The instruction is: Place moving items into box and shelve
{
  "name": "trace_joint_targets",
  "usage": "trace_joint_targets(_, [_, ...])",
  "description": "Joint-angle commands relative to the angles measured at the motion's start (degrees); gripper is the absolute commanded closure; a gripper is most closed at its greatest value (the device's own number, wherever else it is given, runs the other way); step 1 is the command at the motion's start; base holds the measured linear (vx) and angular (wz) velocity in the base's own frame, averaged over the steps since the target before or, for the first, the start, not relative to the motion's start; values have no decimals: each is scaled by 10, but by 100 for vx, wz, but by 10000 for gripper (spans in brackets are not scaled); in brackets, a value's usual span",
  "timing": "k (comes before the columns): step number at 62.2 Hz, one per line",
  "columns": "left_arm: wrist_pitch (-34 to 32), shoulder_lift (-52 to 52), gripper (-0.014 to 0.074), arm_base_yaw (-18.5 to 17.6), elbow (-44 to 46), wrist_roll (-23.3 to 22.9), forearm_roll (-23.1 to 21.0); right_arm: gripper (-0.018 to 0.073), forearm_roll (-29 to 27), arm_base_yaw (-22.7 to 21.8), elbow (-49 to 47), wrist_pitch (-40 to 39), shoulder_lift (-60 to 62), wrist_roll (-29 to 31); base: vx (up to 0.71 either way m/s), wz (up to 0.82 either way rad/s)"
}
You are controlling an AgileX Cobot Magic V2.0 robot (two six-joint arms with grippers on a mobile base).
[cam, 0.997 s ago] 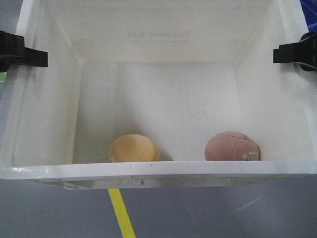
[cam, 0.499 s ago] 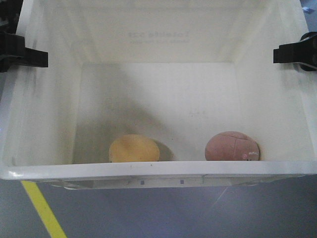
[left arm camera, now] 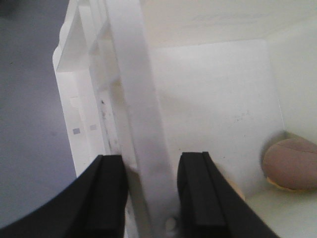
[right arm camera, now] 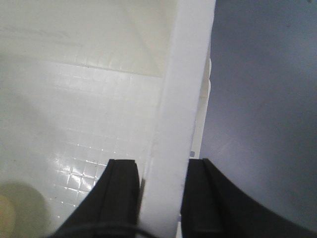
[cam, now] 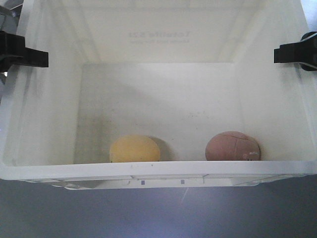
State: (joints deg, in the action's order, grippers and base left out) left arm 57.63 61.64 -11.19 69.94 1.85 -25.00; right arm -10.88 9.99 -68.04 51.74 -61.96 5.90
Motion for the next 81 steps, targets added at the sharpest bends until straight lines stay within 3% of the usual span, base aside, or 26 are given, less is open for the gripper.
trace_joint_targets(1, [-70,-16,603,-3,25,12,-40,565,-12,-2,-25,-82,15,10,26,-58])
trace_joint_targets(57, [-70,-16,603,-3,25,12,-40,565,-12,-2,-25,-82,15,10,26,-49])
trace_joint_targets(81, [-69,-17,603,-3,25,12,-40,565,-13,-2,-25,-81,17,10,29,-24])
